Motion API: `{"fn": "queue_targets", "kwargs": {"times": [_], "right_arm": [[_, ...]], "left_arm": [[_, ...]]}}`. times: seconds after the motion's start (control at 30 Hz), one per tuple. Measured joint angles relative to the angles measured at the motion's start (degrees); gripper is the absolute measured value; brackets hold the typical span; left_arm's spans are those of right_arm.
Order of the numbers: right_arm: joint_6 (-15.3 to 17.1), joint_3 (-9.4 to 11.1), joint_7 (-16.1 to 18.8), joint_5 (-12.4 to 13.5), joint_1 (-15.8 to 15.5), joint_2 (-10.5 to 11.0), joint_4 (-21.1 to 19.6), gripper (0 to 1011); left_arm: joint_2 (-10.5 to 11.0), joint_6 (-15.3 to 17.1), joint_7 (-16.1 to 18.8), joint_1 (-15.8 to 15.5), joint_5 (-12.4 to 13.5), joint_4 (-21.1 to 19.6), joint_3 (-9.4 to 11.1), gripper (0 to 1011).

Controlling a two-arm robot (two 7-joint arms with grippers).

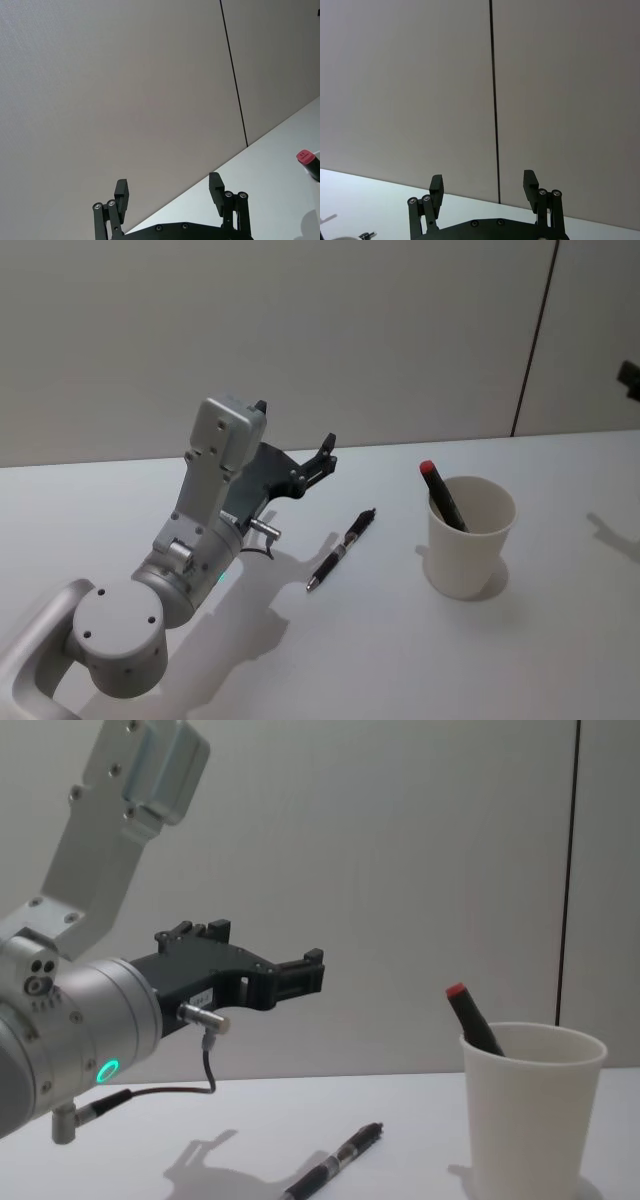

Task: Place the pen into the pen holder.

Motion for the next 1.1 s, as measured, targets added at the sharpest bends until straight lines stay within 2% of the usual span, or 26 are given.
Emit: {"fn": "queue_targets", "kwargs": {"times": [0.4, 0.57, 1.1], "right_arm": [[1.14, 1.48, -0.12, 0.81, -0.69, 1.65, -0.37, 1001], [1.45, 1.87, -0.15, 1.04, -0.87, 2.10, -0.46, 1001], [1.75, 2.28, -0.19, 1.26, -1.06, 2.61, -0.57, 1001]], "left_arm": [[0.04, 0.12, -0.04, 0.13, -0.01, 0.00, -0.01, 1001], [0.31, 1.27, -0.62, 0.57, -0.76, -0.09, -0.04, 1001], [1.80, 9.06, -3.49, 3.08, -4.85, -0.79, -0.07, 1001]]}}
